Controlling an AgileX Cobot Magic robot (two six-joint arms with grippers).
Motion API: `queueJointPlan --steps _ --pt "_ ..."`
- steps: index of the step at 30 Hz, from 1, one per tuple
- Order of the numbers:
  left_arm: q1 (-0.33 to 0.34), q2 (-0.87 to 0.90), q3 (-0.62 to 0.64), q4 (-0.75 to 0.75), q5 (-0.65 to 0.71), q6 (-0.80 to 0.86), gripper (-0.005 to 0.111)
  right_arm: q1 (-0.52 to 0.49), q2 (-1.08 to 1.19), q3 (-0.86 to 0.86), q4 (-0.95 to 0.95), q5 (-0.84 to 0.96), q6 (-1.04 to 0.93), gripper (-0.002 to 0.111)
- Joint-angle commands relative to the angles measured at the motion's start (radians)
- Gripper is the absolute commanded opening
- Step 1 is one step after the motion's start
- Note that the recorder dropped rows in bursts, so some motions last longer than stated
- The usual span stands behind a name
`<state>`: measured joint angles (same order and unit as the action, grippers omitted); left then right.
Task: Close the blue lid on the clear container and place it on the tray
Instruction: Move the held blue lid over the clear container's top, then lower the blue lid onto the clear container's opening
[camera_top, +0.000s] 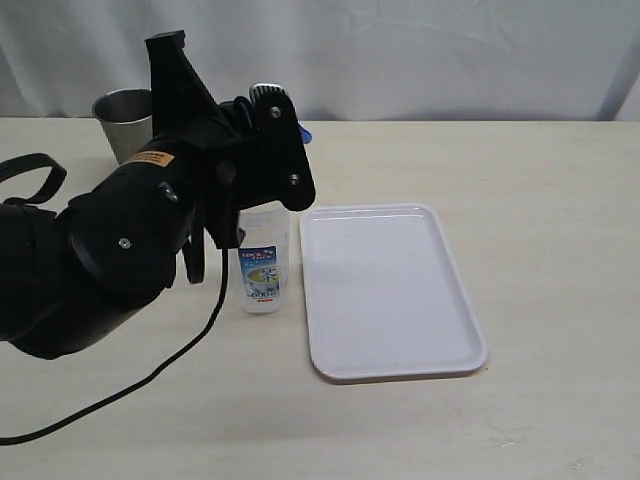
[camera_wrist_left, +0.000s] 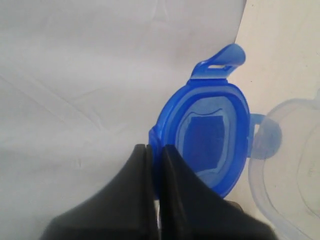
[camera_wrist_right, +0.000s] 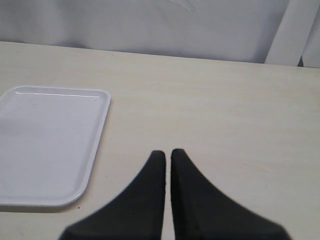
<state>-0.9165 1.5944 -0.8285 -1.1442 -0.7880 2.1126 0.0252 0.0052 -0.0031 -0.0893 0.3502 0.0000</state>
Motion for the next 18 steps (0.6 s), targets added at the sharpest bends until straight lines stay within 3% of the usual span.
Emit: queueJointPlan --steps 1,18 --pt "-0.003 -0.002 0.002 -0.024 -0.015 0.030 0.000 0.000 -0.005 0.003 -0.001 -0.004 0.000 0.004" --pt "-0.037 -0.002 0.002 -0.035 -0.017 0.030 0.000 0.000 -0.005 0.003 -0.001 -0.004 0.000 0.004"
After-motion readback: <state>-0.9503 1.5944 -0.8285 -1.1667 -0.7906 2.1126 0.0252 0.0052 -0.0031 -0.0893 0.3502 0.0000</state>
